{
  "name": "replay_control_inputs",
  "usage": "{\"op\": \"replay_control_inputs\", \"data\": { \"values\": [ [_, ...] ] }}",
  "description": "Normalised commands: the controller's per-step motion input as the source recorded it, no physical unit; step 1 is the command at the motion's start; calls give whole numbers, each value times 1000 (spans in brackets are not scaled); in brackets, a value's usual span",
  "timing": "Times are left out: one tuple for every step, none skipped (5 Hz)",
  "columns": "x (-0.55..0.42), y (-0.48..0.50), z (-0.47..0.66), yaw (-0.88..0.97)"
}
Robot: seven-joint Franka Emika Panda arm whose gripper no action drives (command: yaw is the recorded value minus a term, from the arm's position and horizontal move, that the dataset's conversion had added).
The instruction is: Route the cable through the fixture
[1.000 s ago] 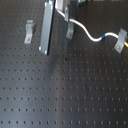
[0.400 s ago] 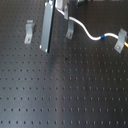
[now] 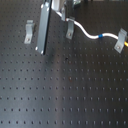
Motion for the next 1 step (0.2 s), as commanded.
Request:
{"op": "replay_control_inputs", "data": {
  "values": [
    [-58, 28, 56, 0]
  ]
}}
